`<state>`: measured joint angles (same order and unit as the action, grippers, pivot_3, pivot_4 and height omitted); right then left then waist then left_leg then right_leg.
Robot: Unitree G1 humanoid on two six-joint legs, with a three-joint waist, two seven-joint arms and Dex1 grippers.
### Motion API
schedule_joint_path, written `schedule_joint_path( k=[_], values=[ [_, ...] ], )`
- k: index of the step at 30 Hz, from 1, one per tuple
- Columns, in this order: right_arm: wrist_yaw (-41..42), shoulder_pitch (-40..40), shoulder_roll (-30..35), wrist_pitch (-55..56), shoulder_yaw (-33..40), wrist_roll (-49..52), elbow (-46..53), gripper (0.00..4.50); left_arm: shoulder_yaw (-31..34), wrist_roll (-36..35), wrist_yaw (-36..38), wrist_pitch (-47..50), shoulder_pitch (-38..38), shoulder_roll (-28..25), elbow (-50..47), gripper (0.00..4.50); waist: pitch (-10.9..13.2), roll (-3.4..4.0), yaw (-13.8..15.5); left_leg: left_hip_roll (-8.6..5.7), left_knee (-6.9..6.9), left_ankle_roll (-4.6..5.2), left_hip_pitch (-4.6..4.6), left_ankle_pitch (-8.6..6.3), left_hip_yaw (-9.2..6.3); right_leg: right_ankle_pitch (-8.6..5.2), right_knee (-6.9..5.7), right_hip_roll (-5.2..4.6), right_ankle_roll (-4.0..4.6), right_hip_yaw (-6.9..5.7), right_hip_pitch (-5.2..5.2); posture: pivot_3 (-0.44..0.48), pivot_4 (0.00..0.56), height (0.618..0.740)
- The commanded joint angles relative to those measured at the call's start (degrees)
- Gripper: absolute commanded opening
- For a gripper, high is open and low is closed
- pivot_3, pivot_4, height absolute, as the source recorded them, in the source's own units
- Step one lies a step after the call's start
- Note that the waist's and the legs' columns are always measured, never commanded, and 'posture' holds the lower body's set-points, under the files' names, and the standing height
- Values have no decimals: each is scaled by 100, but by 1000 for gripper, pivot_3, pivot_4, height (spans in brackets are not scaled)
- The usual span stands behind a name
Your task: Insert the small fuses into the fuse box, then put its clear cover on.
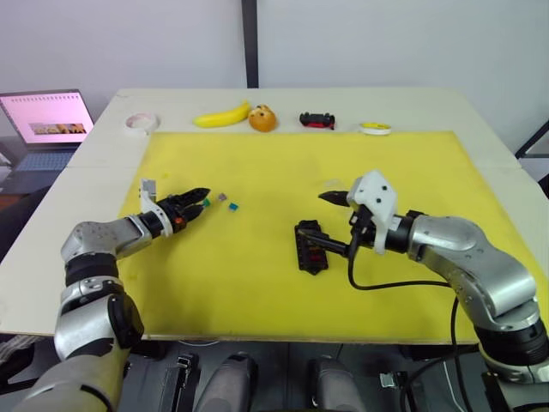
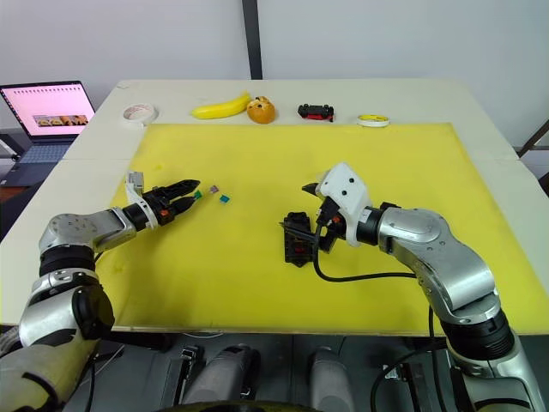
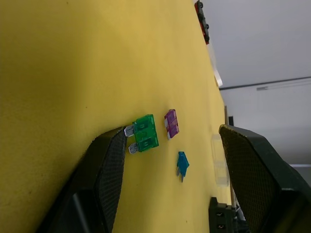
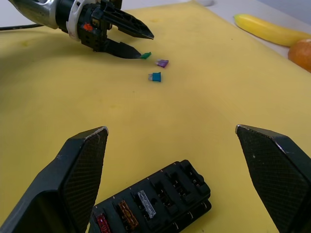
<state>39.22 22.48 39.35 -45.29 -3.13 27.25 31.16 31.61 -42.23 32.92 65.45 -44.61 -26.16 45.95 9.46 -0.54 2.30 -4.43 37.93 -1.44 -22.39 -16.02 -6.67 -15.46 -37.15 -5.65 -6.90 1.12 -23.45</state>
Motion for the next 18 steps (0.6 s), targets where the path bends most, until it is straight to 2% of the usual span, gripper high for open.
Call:
schedule_joint_path(
  k=[1, 3, 16, 18],
  values=[
    [32, 45, 71, 92, 170, 21, 97, 4500, -136, 127, -75, 24, 101, 119, 157, 2240, 0, 0, -5, 0, 0, 0, 0, 0, 0, 0, 0, 0, 0, 0, 0, 0, 150, 740],
    [40, 45, 78, 92, 175, 20, 89, 4500, -156, 160, -81, 45, 94, 115, 154, 1301, 0, 0, -15, 0, 0, 0, 0, 0, 1, 0, 0, 0, 0, 0, -1, 0, 150, 740],
    [81, 58, 99, 108, 171, 9, 48, 4500, -131, 199, -133, 36, 119, 131, 147, 1301, 0, 0, -20, 3, -1, 0, 0, 0, 3, 0, 1, 1, -1, 1, -4, 0, 150, 740],
    [88, 72, 98, 123, 160, -3, 30, 4500, -112, 200, -175, 24, 143, 129, 110, 749, 0, 0, -20, 3, -1, 0, 0, 0, 3, 0, 1, 1, -1, 1, -4, 0, 150, 740]
  ],
)
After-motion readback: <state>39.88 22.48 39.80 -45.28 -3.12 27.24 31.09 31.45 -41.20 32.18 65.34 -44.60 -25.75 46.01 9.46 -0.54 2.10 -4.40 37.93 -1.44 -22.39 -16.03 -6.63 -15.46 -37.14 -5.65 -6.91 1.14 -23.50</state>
